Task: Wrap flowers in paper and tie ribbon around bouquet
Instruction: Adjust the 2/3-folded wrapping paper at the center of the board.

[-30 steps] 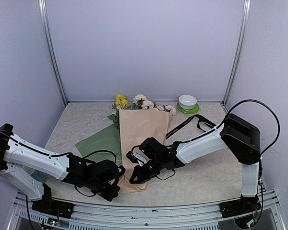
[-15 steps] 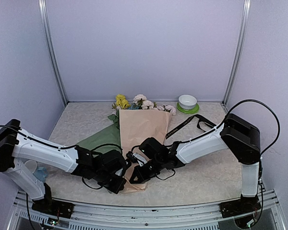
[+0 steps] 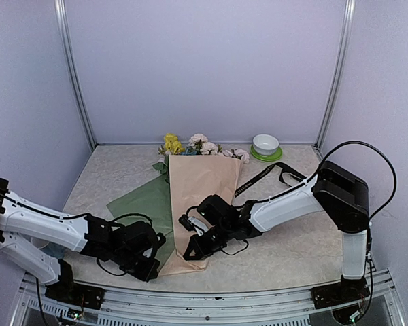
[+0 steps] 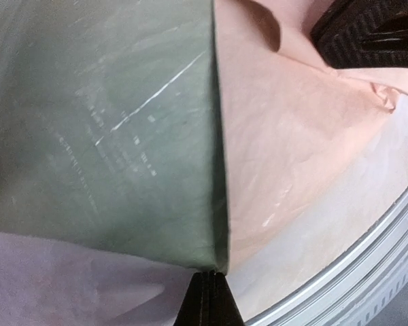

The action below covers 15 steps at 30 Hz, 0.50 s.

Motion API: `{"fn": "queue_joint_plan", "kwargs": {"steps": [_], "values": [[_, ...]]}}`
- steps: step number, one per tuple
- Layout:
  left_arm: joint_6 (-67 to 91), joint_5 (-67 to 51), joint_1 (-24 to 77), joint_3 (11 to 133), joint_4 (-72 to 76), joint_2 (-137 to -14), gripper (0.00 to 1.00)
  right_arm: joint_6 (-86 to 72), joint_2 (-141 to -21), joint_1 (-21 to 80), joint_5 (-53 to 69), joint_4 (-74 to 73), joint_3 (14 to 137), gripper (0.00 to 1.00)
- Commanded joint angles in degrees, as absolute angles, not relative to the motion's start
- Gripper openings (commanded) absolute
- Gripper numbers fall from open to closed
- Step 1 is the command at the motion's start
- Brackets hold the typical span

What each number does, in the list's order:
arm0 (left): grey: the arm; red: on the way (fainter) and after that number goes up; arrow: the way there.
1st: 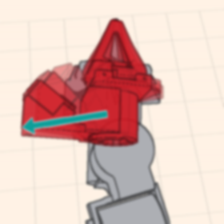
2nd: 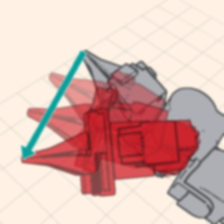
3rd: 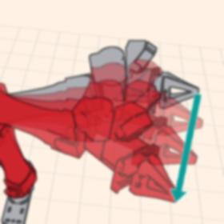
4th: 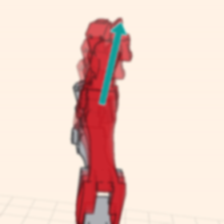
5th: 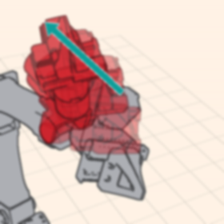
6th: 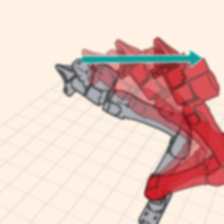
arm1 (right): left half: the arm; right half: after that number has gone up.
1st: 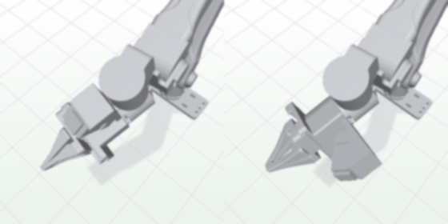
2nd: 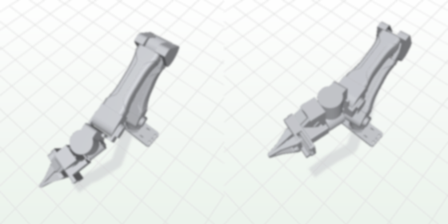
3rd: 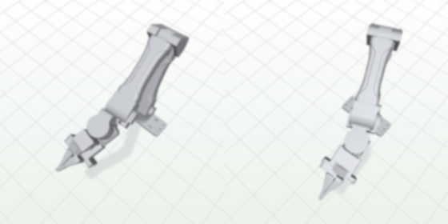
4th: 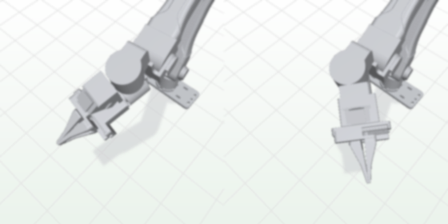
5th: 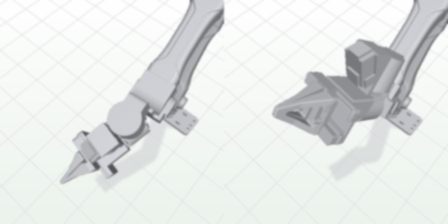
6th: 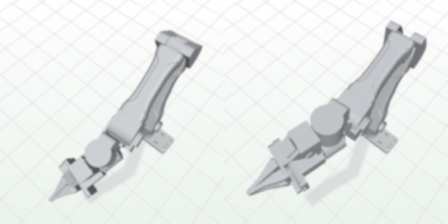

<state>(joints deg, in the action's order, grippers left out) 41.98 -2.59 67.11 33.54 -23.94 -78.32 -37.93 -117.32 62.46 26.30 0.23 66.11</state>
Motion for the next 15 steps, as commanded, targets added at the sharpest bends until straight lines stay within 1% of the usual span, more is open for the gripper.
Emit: {"fn": "queue_joint_plan", "kwargs": {"steps": [1,2,3,4,5,10,11,12,15], "values": [[45.6,0.4,66.9,33.1,-31.6,-76.4,0.0,-37.0,-119.7,62.7,22.6,-9.2,64.1,0.0],[45.7,1.7,66.8,34.4,-31.6,-75.8,0.03,-37.0,-119.6,62.7,22.4,-9.2,64.1,0.0],[46.0,3.8,66.4,35.8,-31.4,-75.0,0.14,-36.9,-119.5,62.7,22.3,-9.1,63.9,0.0],[46.2,5.9,65.5,37.0,-31.2,-74.2,0.28,-36.9,-119.5,62.7,22.2,-9.0,64.0,0.0],[46.2,7.8,64.0,38.3,-30.6,-73.2,0.39,-36.9,-119.4,62.7,22.1,-8.9,64.0,0.0],[42.2,16.6,53.8,43.5,-25.7,-68.4,0.95,-36.7,-119.5,62.8,22.3,-8.1,63.0,0.0],[42.5,20.2,52.1,44.3,-24.3,-67.4,0.98,-36.7,-119.4,62.8,22.4,-8.1,62.8,0.0],[43.5,23.4,50.3,45.2,-23.7,-66.7,0.99,-36.6,-119.4,62.8,22.4,-8.0,62.4,0.0],[44.7,25.7,42.4,46.4,-21.6,-64.9,0.99,-36.4,-119.6,62.8,22.9,-7.9,62.3,0.0]]}}
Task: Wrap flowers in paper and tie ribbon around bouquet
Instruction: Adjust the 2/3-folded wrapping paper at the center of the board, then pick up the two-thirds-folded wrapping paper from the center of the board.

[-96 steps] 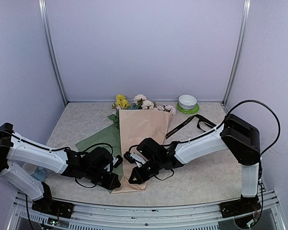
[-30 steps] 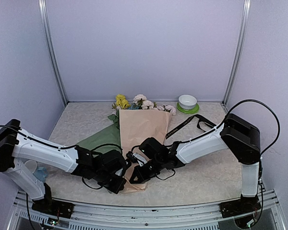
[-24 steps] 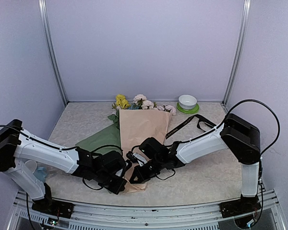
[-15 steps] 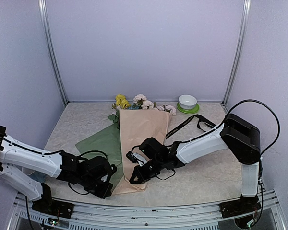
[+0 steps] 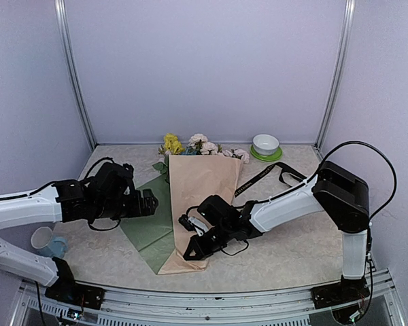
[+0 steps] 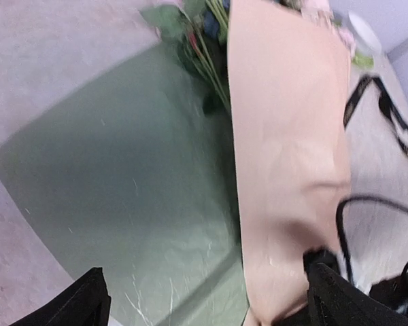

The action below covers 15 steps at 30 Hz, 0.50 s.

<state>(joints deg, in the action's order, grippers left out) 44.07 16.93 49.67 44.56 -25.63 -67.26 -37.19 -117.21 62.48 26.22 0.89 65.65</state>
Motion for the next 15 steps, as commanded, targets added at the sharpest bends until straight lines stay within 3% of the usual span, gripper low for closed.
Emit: {"fn": "queue_joint_plan", "kwargs": {"steps": [1,5,9,15], "values": [[45.0,25.0,39.9,45.6,-20.7,-64.4,0.99,-36.3,-119.9,62.8,23.2,-7.9,62.5,0.0],[46.2,17.4,27.9,42.9,-18.3,-65.9,0.99,-35.9,-120.6,62.8,23.0,-8.9,63.9,0.0],[45.5,14.5,16.9,45.1,-22.8,-75.7,0.99,-35.4,-120.8,62.8,23.0,-9.3,64.1,0.0],[44.1,7.1,12.2,44.6,-18.1,-87.0,0.99,-34.6,-121.5,62.8,23.2,-10.0,64.5,0.0]]}}
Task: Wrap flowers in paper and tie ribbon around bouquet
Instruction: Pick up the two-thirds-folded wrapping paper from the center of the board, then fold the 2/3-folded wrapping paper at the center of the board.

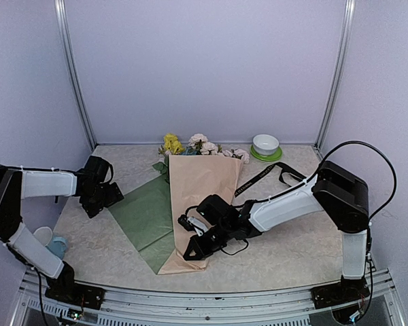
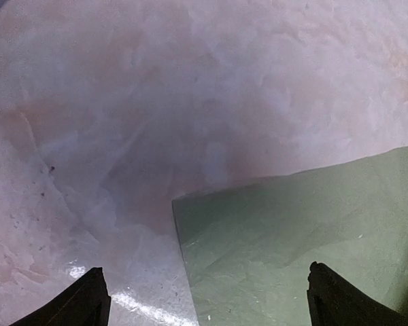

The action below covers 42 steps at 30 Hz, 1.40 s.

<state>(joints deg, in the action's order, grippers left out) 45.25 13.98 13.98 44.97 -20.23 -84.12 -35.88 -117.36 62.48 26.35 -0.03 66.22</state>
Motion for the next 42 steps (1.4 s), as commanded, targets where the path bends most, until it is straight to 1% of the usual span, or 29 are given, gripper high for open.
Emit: {"fn": "queue_joint_plan", "kwargs": {"steps": [1,10,16,18,20,24,25,26,28,29,33,36,42], "values": [[44.5,6.0,12.1,44.2,-17.0,-87.9,0.99,-34.6,-121.6,62.8,23.3,-10.0,64.6,0.0],[45.8,-7.9,10.7,39.6,-3.2,-95.0,0.96,-33.5,-121.7,62.8,22.5,-10.9,64.9,0.0],[46.9,-15.6,10.9,37.8,4.9,-97.5,0.9,-33.7,-121.7,62.8,22.3,-11.0,64.9,0.0],[47.4,-17.3,11.1,36.7,7.6,-96.4,0.84,-33.7,-121.7,62.8,22.3,-11.0,64.9,0.0],[47.7,-18.7,11.7,35.8,10.1,-94.4,0.77,-33.7,-121.9,62.8,22.4,-11.0,64.9,0.0],[46.6,-18.7,15.6,36.0,8.5,-90.5,0.6,-33.6,-121.9,62.8,22.6,-11.1,64.9,0.0],[46.3,-18.3,16.3,36.0,7.7,-90.0,0.52,-33.7,-121.9,62.8,22.6,-11.1,64.9,0.0],[46.2,-17.7,16.8,35.8,6.8,-89.6,0.4,-33.7,-121.9,62.8,22.6,-11.1,64.9,0.0],[46.1,-16.4,17.0,35.2,5.4,-88.4,0.12,-33.6,-122.0,62.8,22.8,-11.0,64.8,0.0],[46.0,-15.8,17.0,35.1,4.8,-87.4,0.01,-33.7,-122.0,62.8,22.9,-10.9,64.8,0.0],[43.6,-13.0,17.9,37.1,1.5,-82.6,0.0,-33.9,-122.6,62.8,23.6,-10.5,64.4,0.0],[40.7,-12.5,19.9,41.9,-2.2,-80.4,0.0,-33.9,-123.0,62.8,24.1,-10.1,63.9,0.0],[38.5,-14.3,25.7,50.1,-4.8,-84.1,0.0,-32.2,-123.5,62.9,22.9,-11.8,65.1,0.0]]}}
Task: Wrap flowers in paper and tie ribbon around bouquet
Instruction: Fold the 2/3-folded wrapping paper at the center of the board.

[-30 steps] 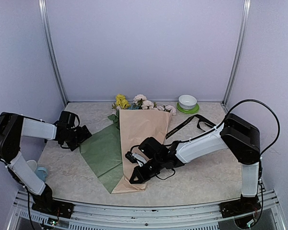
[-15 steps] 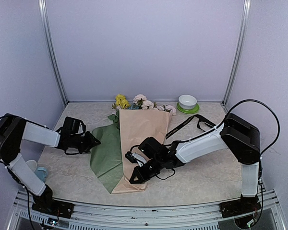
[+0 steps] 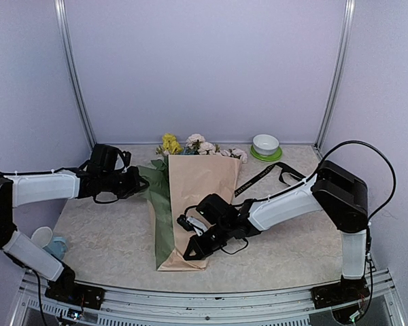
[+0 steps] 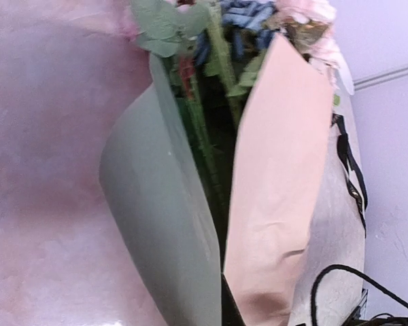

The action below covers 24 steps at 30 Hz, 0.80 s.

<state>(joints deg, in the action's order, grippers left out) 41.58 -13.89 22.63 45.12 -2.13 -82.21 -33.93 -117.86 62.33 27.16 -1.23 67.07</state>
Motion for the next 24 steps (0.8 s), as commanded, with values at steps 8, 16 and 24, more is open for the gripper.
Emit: {"fn": "queue_joint_plan", "kwargs": {"steps": [8,16,24], "values": [[36.6,-17.5,29.9,61.4,-2.8,-91.1,0.0,-30.1,-122.6,64.3,22.9,-10.6,65.2,0.0],[33.0,-21.1,30.8,73.3,-2.8,-106.2,0.0,-31.4,-120.2,65.4,23.3,-6.0,63.3,0.0],[29.4,-24.3,31.8,82.7,-8.5,-119.5,0.0,-31.1,-117.3,65.7,21.7,-2.3,62.0,0.0]]}}
